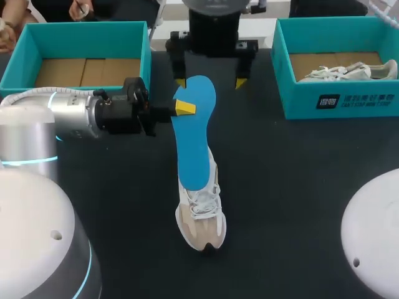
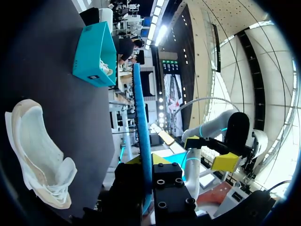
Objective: Take the shoe out of the shoebox, open the shoe tongue, remove and reinsert the insole, then place the shoe into the shoebox
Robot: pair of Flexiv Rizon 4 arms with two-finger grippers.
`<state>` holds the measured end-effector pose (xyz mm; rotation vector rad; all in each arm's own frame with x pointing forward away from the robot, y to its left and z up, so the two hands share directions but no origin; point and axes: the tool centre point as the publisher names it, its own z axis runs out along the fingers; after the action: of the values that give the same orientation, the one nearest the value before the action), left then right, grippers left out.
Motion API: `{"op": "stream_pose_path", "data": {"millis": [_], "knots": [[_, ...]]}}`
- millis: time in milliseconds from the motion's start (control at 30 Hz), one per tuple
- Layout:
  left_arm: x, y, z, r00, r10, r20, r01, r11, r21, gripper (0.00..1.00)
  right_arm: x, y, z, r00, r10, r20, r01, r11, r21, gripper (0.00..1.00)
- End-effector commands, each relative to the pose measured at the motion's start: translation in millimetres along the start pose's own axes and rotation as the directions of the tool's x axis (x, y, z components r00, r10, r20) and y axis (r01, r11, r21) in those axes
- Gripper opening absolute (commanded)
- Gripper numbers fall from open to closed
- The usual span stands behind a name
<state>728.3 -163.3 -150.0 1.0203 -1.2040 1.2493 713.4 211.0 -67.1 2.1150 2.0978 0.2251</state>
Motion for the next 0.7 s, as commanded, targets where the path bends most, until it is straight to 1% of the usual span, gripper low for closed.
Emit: {"op": "stream_pose_path", "data": {"millis": [33,133,233,300,367,433,700], "knots": [[0.1,1.0,-0.1,1.0,0.0,0.001,0.0,1.0,0.002,0.0,8.9,-4.4,16.4,1.0,0.018,0.016,-0.018,1.0,0.001,1.0],[0.1,1.0,-0.1,1.0,0.0,0.001,0.0,1.0,0.002,0.0,13.8,-9.8,28.2,1.0,0.026,-0.014,-0.026,1.0,0.0,1.0],[0.1,1.0,-0.1,1.0,0.0,0.001,0.0,1.0,0.002,0.0,18.7,-14.2,34.4,0.999,0.034,-0.032,-0.034,0.999,0.002,1.0],[0.1,1.0,-0.1,1.0,0.0,0.001,0.0,1.0,0.002,0.0,19.6,-15.1,35.0,0.999,0.038,-0.039,-0.038,0.999,0.0,1.0],[0.1,1.0,-0.1,1.0,0.0,0.001,0.0,1.0,0.002,0.0,24.5,-17.9,35.7,0.998,0.027,-0.051,-0.027,1.0,0.0,1.0],[0.1,1.0,-0.1,1.0,0.0,0.001,0.0,1.0,0.002,0.0,25.5,-18.7,35.6,0.999,0.016,-0.028,-0.015,1.0,0.008,1.0],[0.1,1.0,-0.1,1.0,0.0,0.001,0.0,1.0,0.002,0.0,25.5,-18.7,35.6,0.999,0.016,-0.028,-0.015,1.0,0.008,1.0]]}}
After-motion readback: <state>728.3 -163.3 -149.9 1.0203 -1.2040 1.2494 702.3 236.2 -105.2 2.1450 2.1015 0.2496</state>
